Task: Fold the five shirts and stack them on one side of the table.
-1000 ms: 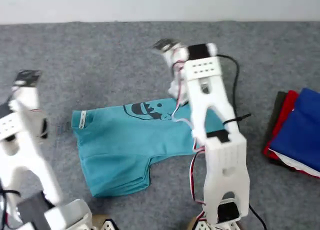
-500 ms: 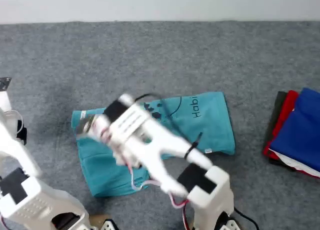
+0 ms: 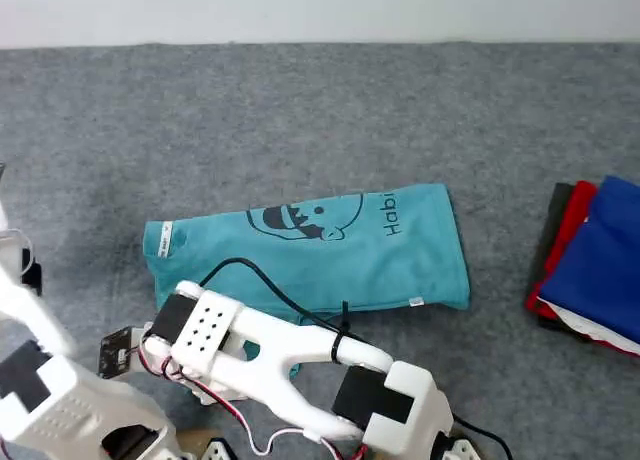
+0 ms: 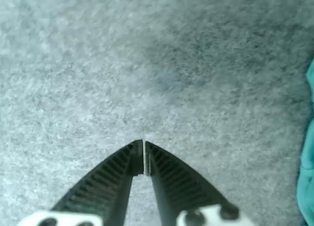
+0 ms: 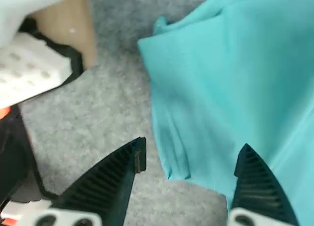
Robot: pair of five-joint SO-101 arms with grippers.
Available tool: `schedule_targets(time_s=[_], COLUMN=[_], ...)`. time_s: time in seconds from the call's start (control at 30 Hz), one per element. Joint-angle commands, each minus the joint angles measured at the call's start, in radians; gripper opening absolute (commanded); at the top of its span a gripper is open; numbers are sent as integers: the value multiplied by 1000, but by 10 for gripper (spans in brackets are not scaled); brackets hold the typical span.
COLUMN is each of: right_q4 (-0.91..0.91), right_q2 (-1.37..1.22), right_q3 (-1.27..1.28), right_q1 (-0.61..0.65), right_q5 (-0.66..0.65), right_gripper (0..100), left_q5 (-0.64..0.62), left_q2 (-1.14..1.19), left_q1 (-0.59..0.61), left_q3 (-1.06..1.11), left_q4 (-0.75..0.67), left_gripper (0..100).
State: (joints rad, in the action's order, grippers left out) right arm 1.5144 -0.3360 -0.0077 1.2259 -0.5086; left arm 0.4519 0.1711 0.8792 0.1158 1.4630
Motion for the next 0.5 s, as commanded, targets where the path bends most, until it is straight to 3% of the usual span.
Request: schedule_targets(time_s=[0.0, 0.3, 0.47], right_q4=[-38, -54, -24], right_q2=[2, -180, -285], right_q3=[-2, -41, -124], right_q1=[19, 30, 24], right_q5=[-8, -9, -11], right_gripper=[293, 275, 92], left_q5=[35, 55, 55], left_q2=[-6, -6, -6], left_q1=[31, 52, 52], left_q3=[-36, -36, -36], left_q4=[14, 12, 12], left_gripper=[15, 15, 15])
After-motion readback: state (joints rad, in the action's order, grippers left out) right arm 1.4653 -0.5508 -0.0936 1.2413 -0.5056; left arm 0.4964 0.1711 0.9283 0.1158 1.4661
